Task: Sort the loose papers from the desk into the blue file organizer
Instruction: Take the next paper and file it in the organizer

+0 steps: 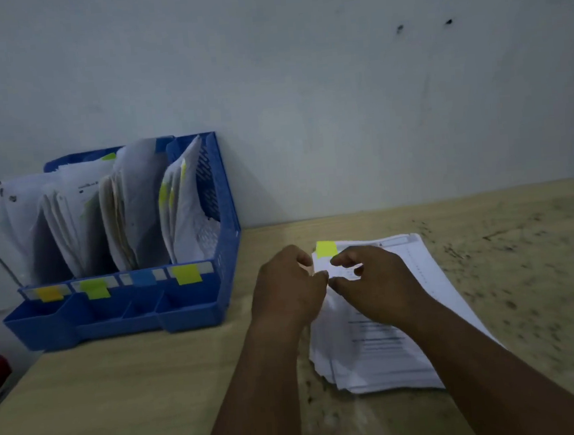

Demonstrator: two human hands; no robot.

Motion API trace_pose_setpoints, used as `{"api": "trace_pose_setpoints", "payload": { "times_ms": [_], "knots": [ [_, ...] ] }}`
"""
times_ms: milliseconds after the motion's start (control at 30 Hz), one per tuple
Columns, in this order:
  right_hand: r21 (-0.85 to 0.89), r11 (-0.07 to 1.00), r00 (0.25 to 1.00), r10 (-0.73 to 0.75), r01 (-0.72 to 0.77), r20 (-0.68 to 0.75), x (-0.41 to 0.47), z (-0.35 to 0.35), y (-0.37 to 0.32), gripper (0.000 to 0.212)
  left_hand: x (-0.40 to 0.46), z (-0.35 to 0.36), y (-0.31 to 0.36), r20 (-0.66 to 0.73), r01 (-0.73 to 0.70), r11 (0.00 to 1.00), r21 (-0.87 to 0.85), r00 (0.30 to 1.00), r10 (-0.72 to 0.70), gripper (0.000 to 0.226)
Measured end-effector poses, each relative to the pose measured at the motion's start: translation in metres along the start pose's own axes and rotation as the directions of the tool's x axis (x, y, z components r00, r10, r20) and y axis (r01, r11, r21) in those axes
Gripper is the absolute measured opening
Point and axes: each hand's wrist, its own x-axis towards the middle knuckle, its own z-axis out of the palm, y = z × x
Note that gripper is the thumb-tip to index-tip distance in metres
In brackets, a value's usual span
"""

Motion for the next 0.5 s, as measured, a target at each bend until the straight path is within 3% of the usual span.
{"api": "trace_pose_setpoints", "payload": {
  "times_ms": [100,300,400,500],
  "knots": [
    [-0.035,0.999,0.994,0.035,-0.031,0.105,-0.012,-0.005,0.018,0.036,-0.011,0.024,-0.001,0.041,0.054,0.998,-0.028,0.998,-0.053,0.025],
    [-0.033,0.999,0.99,0.004,0.001,0.138,-0.03,0.0,0.033,0.056,-0.031,0.046,-0.008,-0.023,0.034,0.994,-0.107,0.999,-0.036,0.027],
    [-0.081,0.997,0.982,0.009,0.006,0.19,-0.032,0.0,0.031,0.078,-0.03,0.046,-0.013,-0.023,0.062,0.984,-0.169,0.998,-0.067,0.027],
    [-0.143,0.99,0.973,0.026,0.007,0.228,-0.033,-0.001,0.028,0.08,-0.025,0.047,-0.014,-0.021,0.107,0.965,-0.238,0.993,-0.115,0.027]
  ]
}}
